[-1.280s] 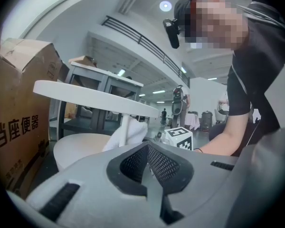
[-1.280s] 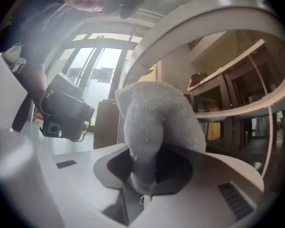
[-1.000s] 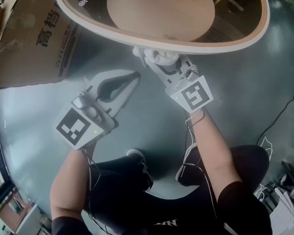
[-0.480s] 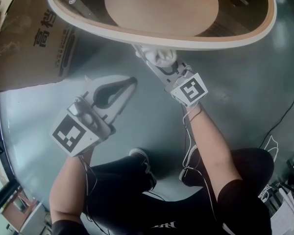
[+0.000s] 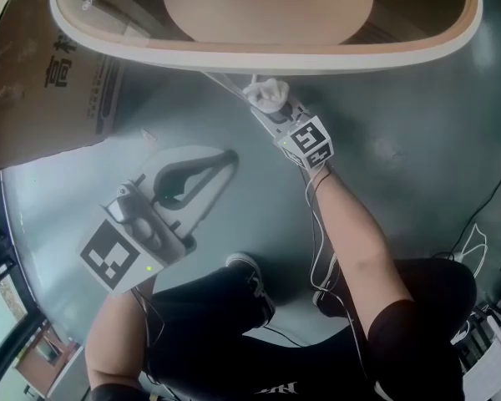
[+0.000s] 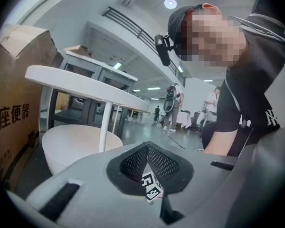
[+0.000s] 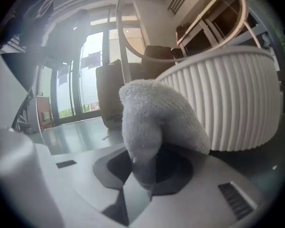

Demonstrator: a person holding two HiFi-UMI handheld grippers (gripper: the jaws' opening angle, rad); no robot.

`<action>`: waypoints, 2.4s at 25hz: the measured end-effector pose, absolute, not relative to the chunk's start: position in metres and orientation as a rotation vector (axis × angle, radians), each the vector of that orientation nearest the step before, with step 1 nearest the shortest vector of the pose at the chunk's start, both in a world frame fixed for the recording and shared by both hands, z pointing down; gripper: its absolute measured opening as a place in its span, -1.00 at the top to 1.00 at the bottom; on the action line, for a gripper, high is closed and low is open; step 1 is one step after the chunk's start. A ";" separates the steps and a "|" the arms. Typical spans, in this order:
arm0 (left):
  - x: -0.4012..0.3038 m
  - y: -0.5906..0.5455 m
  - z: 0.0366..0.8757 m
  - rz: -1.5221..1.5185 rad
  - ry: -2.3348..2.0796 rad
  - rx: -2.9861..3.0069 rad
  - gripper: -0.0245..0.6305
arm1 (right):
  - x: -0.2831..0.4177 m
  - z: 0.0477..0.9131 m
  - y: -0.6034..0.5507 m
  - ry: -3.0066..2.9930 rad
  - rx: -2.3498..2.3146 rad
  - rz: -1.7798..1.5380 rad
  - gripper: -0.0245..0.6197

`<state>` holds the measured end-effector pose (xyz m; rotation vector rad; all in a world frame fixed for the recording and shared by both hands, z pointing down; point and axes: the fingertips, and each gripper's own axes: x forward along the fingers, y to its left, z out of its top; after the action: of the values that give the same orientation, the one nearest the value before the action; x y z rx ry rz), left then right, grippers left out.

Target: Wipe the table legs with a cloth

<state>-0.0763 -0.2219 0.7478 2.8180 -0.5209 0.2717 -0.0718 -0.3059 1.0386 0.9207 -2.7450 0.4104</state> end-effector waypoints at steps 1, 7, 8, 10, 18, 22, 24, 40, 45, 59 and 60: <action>-0.075 -0.221 0.749 0.282 -0.506 2.831 0.91 | -0.072 1.047 -0.307 -2.727 0.914 0.429 0.68; -0.090 -0.229 0.774 0.379 -0.526 2.800 0.91 | -0.061 1.038 -0.316 -2.586 0.934 0.506 0.68; -0.092 -0.234 0.776 0.374 -0.551 2.782 0.91 | -0.055 1.017 -0.314 -2.603 0.971 0.518 0.68; -0.100 -0.247 0.774 0.335 -0.609 2.751 0.91 | -0.053 0.958 -0.302 -2.704 1.015 0.526 0.68; -0.161 -0.286 0.745 0.169 -0.879 2.712 0.91 | -0.110 0.733 -0.266 -3.142 0.836 0.301 0.68; -0.168 -0.288 0.732 0.164 -0.904 2.748 0.91 | -0.118 0.723 -0.288 -3.179 0.857 0.285 0.69; -0.163 -0.283 0.732 0.173 -0.876 2.755 0.91 | -0.116 0.739 -0.290 -3.177 0.885 0.351 0.69; -0.125 -0.240 0.734 0.250 -0.660 2.833 0.91 | -0.092 1.037 -0.296 -2.674 0.897 0.789 0.68; -0.125 -0.239 0.745 0.304 -0.636 2.843 0.91 | -0.083 1.080 -0.295 -2.502 0.878 0.944 0.68; -0.131 -0.256 0.741 0.423 -0.726 2.866 0.91 | -0.054 0.763 -0.339 -3.071 0.842 -0.014 0.68; -0.134 -0.258 0.744 0.415 -0.738 2.850 0.91 | -0.059 0.756 -0.335 -3.100 0.799 -0.060 0.68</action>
<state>-0.1341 -0.2578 0.7442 2.8504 -0.7384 0.4153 -0.0585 -0.3352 0.7559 0.7992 -3.0998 -0.0603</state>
